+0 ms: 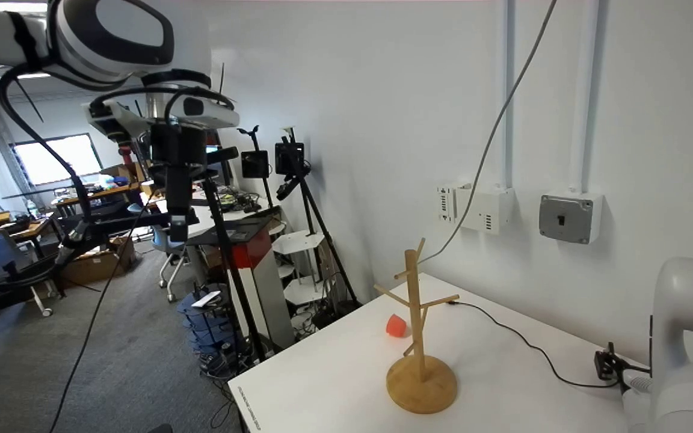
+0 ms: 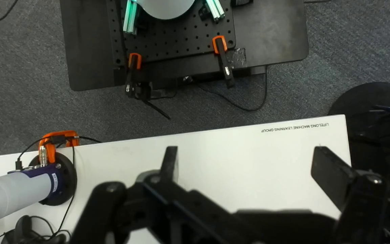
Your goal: Hang the tape on the wooden object
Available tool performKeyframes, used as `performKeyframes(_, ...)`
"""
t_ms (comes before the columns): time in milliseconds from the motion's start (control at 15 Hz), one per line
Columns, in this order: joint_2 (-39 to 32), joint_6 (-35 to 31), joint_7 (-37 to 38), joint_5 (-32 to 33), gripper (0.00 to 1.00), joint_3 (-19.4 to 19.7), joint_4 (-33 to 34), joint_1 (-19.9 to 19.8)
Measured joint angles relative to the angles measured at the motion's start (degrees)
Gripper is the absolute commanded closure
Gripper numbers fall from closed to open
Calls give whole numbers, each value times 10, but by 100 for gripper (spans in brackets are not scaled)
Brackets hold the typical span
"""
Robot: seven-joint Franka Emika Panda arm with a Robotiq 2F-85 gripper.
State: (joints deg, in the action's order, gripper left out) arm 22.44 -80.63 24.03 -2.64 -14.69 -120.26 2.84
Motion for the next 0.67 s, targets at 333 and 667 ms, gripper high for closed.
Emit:
performKeyframes(333,6,-79,-30,25,0,36,-70,-1)
performKeyframes(667,20,-178,-88,60,0,81,-146,-6)
